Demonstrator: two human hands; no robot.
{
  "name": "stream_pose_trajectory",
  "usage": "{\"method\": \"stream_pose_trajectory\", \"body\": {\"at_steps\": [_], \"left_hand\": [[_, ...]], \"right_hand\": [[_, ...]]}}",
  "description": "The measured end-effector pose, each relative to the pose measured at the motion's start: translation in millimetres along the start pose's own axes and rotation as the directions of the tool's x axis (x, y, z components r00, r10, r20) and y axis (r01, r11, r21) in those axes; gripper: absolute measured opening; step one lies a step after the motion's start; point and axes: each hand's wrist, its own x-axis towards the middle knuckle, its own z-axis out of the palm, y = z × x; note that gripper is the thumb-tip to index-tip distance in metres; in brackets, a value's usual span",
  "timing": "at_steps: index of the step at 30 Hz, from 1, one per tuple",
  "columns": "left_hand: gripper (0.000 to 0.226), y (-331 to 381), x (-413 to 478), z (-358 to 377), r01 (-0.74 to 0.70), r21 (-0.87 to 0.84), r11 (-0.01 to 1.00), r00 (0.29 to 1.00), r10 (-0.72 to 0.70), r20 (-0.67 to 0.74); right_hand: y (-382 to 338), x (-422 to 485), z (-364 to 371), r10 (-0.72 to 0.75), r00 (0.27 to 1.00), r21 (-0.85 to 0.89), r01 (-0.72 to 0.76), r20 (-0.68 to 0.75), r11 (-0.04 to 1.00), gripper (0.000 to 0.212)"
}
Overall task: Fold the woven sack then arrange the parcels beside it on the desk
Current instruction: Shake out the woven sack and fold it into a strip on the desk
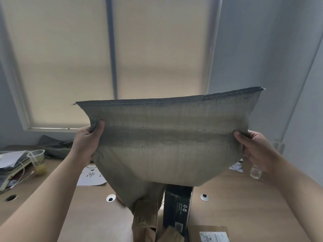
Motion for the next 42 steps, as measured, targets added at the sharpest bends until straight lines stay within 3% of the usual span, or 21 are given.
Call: {"method": "stream_pose_trajectory", "body": {"at_steps": [4, 7, 9, 11, 14, 17, 19, 23, 25, 28, 32, 37, 42], "left_hand": [[0.026, 2, -1, -1, 0.004, 0.036, 0.999, 1.000, -0.003, -0.015], [0.008, 3, 0, -4, 0.006, 0.060, 0.998, 1.000, -0.005, -0.014], [0.026, -2, 4, -9, -0.005, 0.118, 0.993, 0.999, 0.011, -0.052], [0.028, -5, 7, -12, -0.048, 0.194, 0.980, 0.995, 0.063, -0.073], [0.007, -5, 5, -14, -0.111, 0.178, 0.978, 0.993, 0.118, -0.030], [0.016, -2, 2, -12, -0.076, 0.145, 0.987, 0.997, 0.072, 0.029], [0.011, -3, 2, -17, -0.021, 0.116, 0.993, 0.989, 0.003, 0.147], [0.075, -8, 8, -35, 0.117, 0.112, 0.987, 0.899, -0.153, 0.411], [0.088, -8, 8, -38, 0.079, 0.204, 0.976, 0.875, -0.166, 0.454], [0.061, -3, 1, -32, -0.045, 0.341, 0.939, 0.935, -0.081, 0.346], [0.028, -3, 0, -32, -0.127, 0.391, 0.912, 0.974, 0.040, 0.223], [0.019, -5, 0, -32, -0.158, 0.362, 0.919, 0.985, 0.120, 0.127], [0.019, -3, 4, -31, -0.143, 0.255, 0.956, 0.989, 0.125, 0.083]], "right_hand": [[-4, 0, 1, -0.009, 1.000, -0.008, 0.009, -0.017, 1.000, 0.075], [-6, 0, 5, 0.013, 0.998, -0.004, -0.013, -0.055, 1.000, 0.072], [-7, -1, 7, 0.038, 0.997, -0.013, -0.039, -0.073, 0.999, 0.074], [-7, -3, 7, 0.073, 0.993, -0.026, -0.076, -0.089, 0.997, 0.080], [-7, -4, 8, 0.080, 0.987, -0.066, -0.089, -0.136, 0.994, 0.074], [-7, -2, 12, 0.052, 0.977, -0.127, -0.079, -0.205, 0.989, 0.058], [-5, 1, 9, 0.021, 0.955, -0.188, -0.080, -0.296, 0.979, 0.051], [-7, -2, 8, -0.027, 0.968, -0.274, -0.044, -0.250, 0.961, 0.067], [-7, -2, 5, -0.023, 0.988, -0.274, -0.021, -0.153, 0.962, 0.081], [-9, -2, -1, 0.058, 0.998, -0.320, -0.051, 0.012, 0.946, 0.080], [-8, -3, -3, 0.108, 0.991, -0.557, -0.045, 0.081, 0.829, 0.065], [-8, -2, -6, -0.047, 0.998, -0.538, 0.064, 0.046, 0.841, 0.021], [-3, 2, -10, -0.058, 0.998, -0.476, 0.069, 0.039, 0.877, 0.022]]}}
